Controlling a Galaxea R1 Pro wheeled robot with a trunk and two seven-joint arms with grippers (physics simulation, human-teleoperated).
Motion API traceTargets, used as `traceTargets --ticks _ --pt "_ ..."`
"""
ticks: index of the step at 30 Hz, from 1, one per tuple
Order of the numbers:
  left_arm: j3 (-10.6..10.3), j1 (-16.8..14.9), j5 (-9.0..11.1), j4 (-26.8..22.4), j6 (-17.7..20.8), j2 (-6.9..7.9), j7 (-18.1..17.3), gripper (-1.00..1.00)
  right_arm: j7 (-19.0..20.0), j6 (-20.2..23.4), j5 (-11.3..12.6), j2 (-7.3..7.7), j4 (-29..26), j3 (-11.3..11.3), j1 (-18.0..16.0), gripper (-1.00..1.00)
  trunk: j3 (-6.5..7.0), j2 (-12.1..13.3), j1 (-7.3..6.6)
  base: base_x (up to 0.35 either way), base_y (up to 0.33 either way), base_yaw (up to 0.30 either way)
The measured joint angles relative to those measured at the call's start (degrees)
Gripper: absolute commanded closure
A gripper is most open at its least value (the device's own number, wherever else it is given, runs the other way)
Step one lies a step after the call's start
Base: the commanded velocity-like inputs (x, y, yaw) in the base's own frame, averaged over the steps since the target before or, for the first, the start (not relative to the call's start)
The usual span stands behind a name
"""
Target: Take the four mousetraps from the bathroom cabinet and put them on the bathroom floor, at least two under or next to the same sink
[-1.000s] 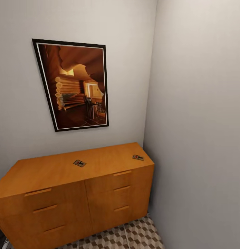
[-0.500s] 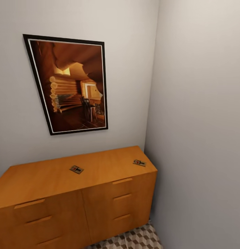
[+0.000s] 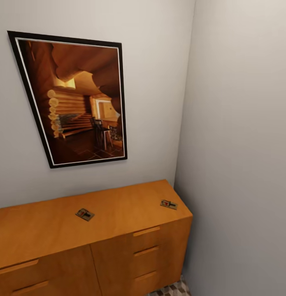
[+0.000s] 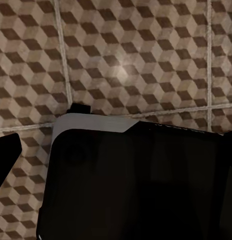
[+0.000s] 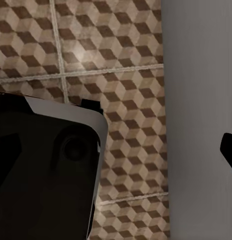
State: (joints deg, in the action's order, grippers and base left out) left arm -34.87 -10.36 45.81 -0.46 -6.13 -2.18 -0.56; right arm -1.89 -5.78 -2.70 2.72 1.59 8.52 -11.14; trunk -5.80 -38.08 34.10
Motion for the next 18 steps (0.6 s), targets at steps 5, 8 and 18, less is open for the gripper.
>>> traceTargets --ticks 5,8,18 --pt "0.0 -0.01 0.0 0.0 -0.06 -0.01 0.0 -1.0 -0.01 0.0 -0.01 0.01 0.0 0.0 -0.02 -1.0 0.0 0.0 0.01 0.052 0.0 0.0" --pt "0.01 0.0 0.0 0.01 -0.08 0.0 0.0 -1.0 -0.01 0.0 -0.01 0.01 0.0 0.0 -0.03 -1.0 0.0 0.0 0.01 0.018 0.0 0.0" --pt "-0.01 0.0 0.01 -0.01 -0.09 -0.04 0.0 -1.0 -0.02 0.0 -0.07 0.2 0.0 0.0 -0.02 -1.0 0.0 0.01 0.01 0.004 0.0 0.143"
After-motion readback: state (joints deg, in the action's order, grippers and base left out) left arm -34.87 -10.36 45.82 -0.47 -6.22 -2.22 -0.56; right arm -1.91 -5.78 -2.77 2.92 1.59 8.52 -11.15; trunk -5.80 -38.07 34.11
